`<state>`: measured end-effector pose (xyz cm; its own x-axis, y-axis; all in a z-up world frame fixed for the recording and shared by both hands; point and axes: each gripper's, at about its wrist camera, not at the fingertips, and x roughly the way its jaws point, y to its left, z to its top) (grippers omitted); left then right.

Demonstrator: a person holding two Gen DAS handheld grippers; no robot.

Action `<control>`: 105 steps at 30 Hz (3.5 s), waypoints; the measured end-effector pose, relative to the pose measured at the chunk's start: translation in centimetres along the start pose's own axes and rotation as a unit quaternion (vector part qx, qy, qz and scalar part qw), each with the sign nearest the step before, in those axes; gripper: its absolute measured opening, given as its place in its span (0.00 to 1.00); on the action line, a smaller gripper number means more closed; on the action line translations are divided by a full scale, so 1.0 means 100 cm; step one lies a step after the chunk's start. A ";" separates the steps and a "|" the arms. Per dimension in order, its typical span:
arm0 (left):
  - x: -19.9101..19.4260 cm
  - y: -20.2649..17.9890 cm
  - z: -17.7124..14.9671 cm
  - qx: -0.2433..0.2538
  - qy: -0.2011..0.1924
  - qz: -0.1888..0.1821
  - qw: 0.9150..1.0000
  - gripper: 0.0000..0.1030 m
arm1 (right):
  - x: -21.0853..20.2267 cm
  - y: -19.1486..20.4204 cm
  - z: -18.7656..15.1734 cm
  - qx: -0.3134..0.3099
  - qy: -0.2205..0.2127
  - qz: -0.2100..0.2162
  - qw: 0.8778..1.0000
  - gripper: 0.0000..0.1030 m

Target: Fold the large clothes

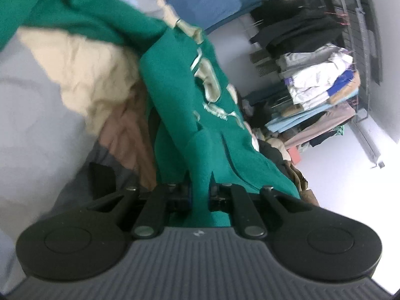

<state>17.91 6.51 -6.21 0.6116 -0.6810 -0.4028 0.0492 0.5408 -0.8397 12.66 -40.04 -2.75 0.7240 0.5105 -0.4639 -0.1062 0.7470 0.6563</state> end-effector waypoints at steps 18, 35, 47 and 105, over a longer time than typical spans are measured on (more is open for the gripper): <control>0.047 -0.001 -0.023 0.069 0.046 0.174 0.981 0.30 | 0.048 -0.020 -0.027 0.023 0.133 -0.200 0.970 0.52; 0.032 -0.073 -0.048 0.254 -0.082 0.195 0.944 0.57 | 0.038 0.056 -0.030 -0.209 -0.009 -0.184 0.960 0.63; 0.084 -0.047 -0.053 0.273 -0.021 0.276 0.921 0.56 | 0.106 0.055 -0.062 -0.276 0.104 -0.246 0.923 0.62; 0.132 -0.036 -0.024 0.253 -0.075 0.287 0.921 0.64 | 0.052 -0.329 0.250 0.145 -0.328 -0.297 0.885 0.63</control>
<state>23.89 -5.65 -9.35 0.7520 -0.1558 -0.6405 0.0228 0.9772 -0.2109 36.99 -72.60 -11.84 0.8440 -0.3628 -0.3951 0.5355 0.6122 0.5818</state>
